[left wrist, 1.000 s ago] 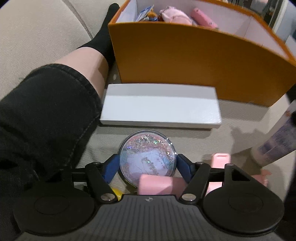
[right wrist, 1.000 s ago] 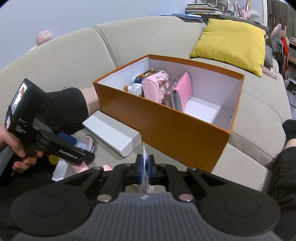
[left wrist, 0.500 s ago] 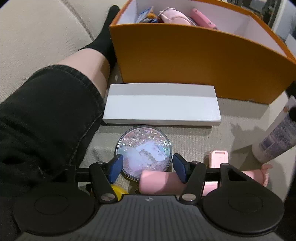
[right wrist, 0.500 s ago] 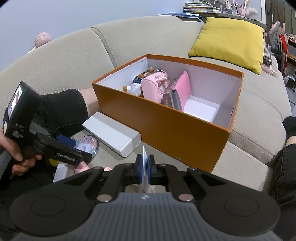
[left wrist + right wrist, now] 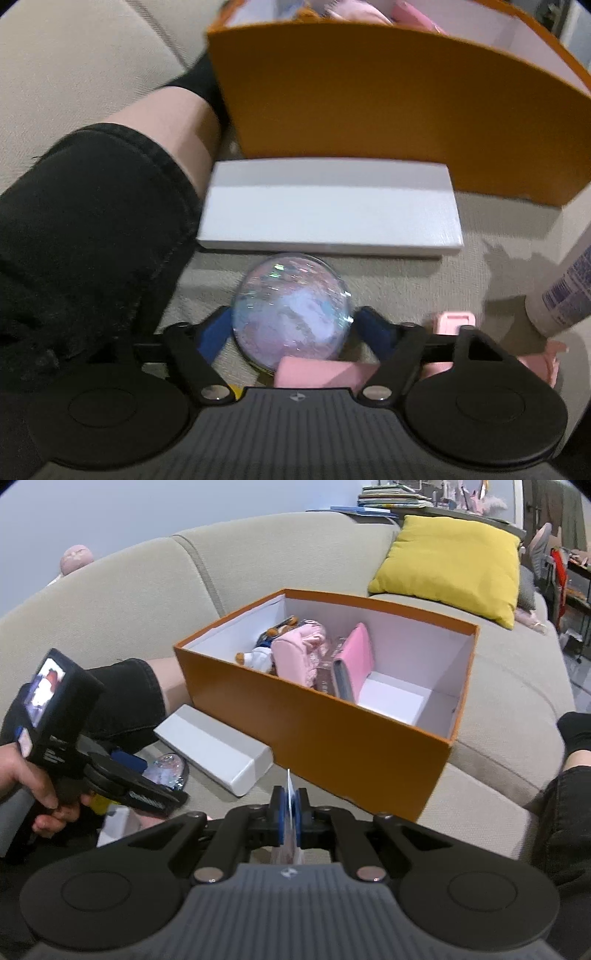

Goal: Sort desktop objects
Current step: 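Grasp the round glitter mirror with the left tool while the right tool grasps the white Vaseline tube, then carry the glitter mirror and Vaseline tube with both tools into the box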

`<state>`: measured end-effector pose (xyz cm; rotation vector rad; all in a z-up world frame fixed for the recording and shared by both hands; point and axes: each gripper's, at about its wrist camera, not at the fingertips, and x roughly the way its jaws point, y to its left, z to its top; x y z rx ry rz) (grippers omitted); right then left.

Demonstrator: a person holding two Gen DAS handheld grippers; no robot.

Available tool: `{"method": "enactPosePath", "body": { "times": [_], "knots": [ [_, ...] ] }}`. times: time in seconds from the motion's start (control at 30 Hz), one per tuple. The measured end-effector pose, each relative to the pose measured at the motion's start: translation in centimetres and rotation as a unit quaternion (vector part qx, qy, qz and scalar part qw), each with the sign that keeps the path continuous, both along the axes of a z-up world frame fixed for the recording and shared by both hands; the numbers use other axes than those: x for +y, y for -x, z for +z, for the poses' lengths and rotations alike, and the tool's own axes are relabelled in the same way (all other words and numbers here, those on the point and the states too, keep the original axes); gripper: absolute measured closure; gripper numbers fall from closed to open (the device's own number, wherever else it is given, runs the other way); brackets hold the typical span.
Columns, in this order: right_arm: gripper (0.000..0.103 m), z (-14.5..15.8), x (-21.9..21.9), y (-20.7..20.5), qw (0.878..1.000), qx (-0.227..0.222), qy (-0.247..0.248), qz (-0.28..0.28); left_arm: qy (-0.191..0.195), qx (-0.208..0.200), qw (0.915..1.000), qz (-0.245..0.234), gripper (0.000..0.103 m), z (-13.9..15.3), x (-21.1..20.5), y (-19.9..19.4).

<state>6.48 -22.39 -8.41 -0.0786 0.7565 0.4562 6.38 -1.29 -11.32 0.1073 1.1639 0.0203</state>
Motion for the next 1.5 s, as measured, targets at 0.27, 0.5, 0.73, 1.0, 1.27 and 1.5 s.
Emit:
{"method": "enactPosePath", "body": {
  "times": [0.27,0.5,0.73,1.0,1.27,1.5],
  "knots": [
    [0.098,0.4,-0.8,0.9,1.000,0.009,0.015,0.006,0.065,-0.002,0.9979,-0.006,0.024,1.2,0.5,1.5],
    [0.093,0.0,-0.3,0.9,0.999,0.016,0.037,0.014,0.162,0.004,0.9868,-0.009,0.025,2.0,1.0,2.5],
    [0.096,0.2,-0.1,0.8,0.999,0.017,0.032,0.004,0.171,-0.021,0.9849,-0.016,0.025,3.0,2.0,2.0],
    [0.097,1.8,-1.2,0.4,1.000,0.017,-0.002,-0.012,0.174,-0.071,0.9810,-0.050,0.025,6.8,0.9,3.5],
    [0.097,5.6,-1.6,0.4,1.000,-0.010,-0.027,0.009,0.162,-0.111,0.9762,-0.092,0.025,10.6,-0.8,3.8],
    [0.097,9.9,-1.9,-0.5,0.998,-0.052,-0.036,0.032,0.151,-0.146,0.9677,-0.140,0.025,14.0,-2.5,2.1]
  ]
}}
